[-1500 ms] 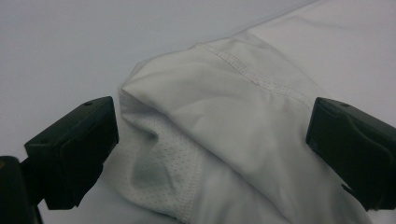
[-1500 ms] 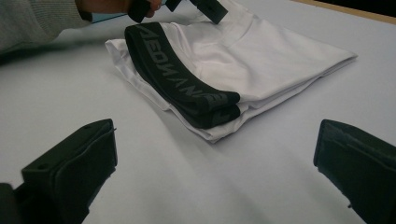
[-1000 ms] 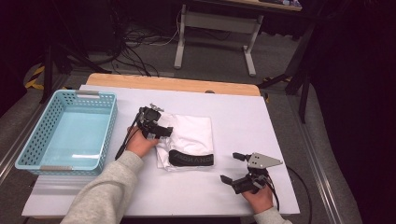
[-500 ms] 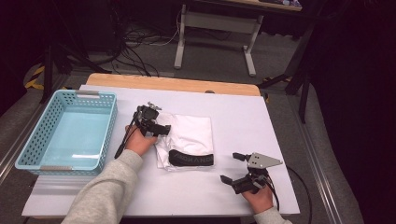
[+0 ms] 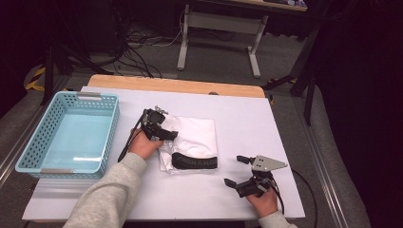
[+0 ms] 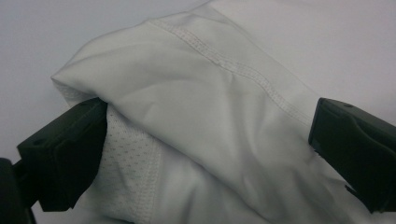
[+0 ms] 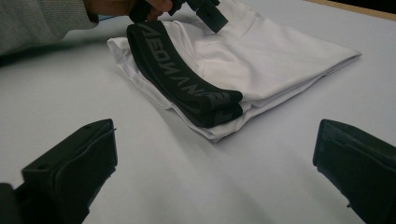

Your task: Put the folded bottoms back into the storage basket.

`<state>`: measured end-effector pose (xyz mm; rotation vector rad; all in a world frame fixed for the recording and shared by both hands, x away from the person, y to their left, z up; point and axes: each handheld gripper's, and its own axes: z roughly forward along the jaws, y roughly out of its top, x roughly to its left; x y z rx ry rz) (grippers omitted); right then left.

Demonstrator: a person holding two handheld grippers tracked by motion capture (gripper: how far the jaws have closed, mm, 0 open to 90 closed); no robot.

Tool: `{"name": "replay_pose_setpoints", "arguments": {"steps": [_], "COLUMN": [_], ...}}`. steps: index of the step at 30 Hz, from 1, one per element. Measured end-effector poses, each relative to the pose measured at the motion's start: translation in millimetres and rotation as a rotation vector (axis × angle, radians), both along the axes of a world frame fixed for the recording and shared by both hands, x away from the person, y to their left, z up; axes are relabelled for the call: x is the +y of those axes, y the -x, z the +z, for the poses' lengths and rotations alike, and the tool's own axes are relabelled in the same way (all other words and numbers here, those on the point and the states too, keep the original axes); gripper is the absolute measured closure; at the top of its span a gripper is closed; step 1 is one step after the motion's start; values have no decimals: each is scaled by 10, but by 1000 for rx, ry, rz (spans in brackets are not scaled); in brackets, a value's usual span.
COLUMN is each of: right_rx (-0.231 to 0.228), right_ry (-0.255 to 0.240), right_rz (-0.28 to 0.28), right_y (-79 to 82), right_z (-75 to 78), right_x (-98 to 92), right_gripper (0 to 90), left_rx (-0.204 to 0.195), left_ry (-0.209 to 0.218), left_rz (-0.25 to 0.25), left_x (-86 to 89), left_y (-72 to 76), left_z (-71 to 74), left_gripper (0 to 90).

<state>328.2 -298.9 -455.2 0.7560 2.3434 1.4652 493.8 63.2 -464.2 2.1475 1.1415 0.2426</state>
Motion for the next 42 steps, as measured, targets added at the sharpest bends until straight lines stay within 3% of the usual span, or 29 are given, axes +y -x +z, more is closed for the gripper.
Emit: {"name": "replay_pose_setpoints", "arguments": {"steps": [4, 18, 29, 33, 38, 42], "right_rx": [1, 4, 5, 4, 5, 5], "right_ry": [-1, -2, -2, 0, 1, 1], "right_rz": [2, 7, 8, 6, 6, 7], "right_y": [-1, -1, -2, -1, -1, -1], "right_z": [0, -3, -3, -3, -4, -4], "right_x": [1, 3, 4, 5, 5, 5], "right_gripper": [5, 5, 5, 5, 5, 5], "left_rx": [22, 25, -22, -27, -39, -45], "left_ry": [33, 43, -50, -55, -52, -42], "left_rz": [-20, -41, -41, -39, -62, -83], "left_x": [-25, -140, -203, -212, -234, -269], "left_y": [19, 82, 130, 137, 162, 193], "left_z": [13, 30, 40, 40, 50, 62], "left_gripper": [20, 85, 184, 202, 289, 437]}}
